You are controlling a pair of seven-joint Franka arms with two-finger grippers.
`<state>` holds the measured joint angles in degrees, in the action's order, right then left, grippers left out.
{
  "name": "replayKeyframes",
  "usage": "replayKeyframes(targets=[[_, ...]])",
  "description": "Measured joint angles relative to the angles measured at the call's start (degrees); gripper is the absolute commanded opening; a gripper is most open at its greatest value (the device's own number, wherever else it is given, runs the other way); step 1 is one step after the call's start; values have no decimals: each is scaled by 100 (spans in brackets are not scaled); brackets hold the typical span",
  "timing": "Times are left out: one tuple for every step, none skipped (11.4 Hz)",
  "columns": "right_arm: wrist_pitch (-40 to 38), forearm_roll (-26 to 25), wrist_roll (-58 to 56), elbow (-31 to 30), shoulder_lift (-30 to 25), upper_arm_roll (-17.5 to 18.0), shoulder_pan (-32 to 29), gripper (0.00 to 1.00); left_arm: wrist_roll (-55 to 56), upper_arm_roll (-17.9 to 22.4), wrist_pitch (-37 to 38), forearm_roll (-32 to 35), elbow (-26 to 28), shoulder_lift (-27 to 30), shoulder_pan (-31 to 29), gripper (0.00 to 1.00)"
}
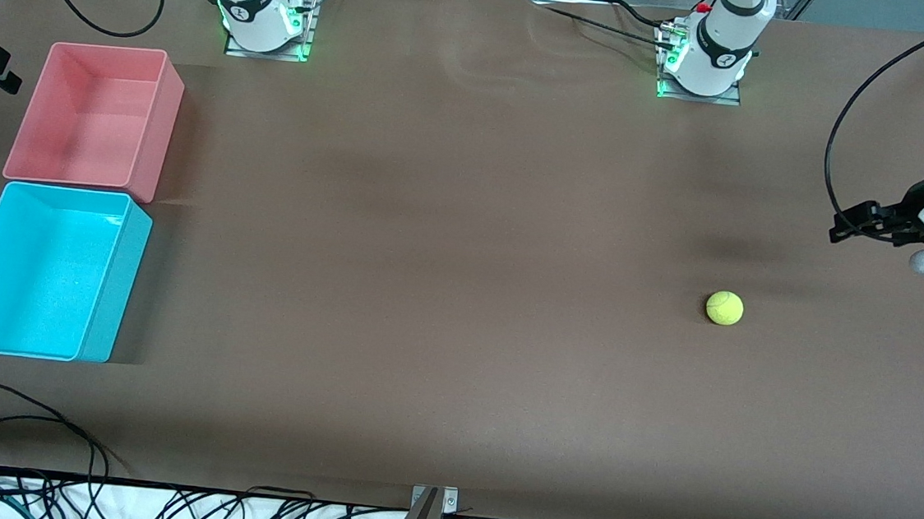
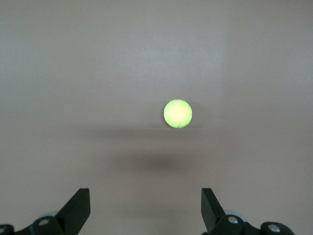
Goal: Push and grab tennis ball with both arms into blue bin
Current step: 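Lower the left gripper to the table beside the tennis ball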
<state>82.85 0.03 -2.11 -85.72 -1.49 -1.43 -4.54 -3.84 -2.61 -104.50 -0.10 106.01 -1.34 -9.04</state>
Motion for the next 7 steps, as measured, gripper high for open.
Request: replayKeyframes(targets=[[0,1,0,0,0,0,0,100,0,-1,-291,0,176,0,1,100],[0,22,0,0,0,1,1,100,0,-1,-593,0,350,-3,1,100],[0,45,0,0,0,1,1,100,0,-2,-867,0,493,-19,2,100],[0,52,0,0,0,1,1,100,0,-2,-1084,0,580,-67,2,100],[0,53,0,0,1,1,1,100,0,-2,-1267,0,622,-147,3,100],[0,53,0,0,1,1,0,100,0,-3,-1462,0,642,-264,3,100],[0,53,0,1,1,0,0,100,0,-5,-1671,0,647,-401,4,100]])
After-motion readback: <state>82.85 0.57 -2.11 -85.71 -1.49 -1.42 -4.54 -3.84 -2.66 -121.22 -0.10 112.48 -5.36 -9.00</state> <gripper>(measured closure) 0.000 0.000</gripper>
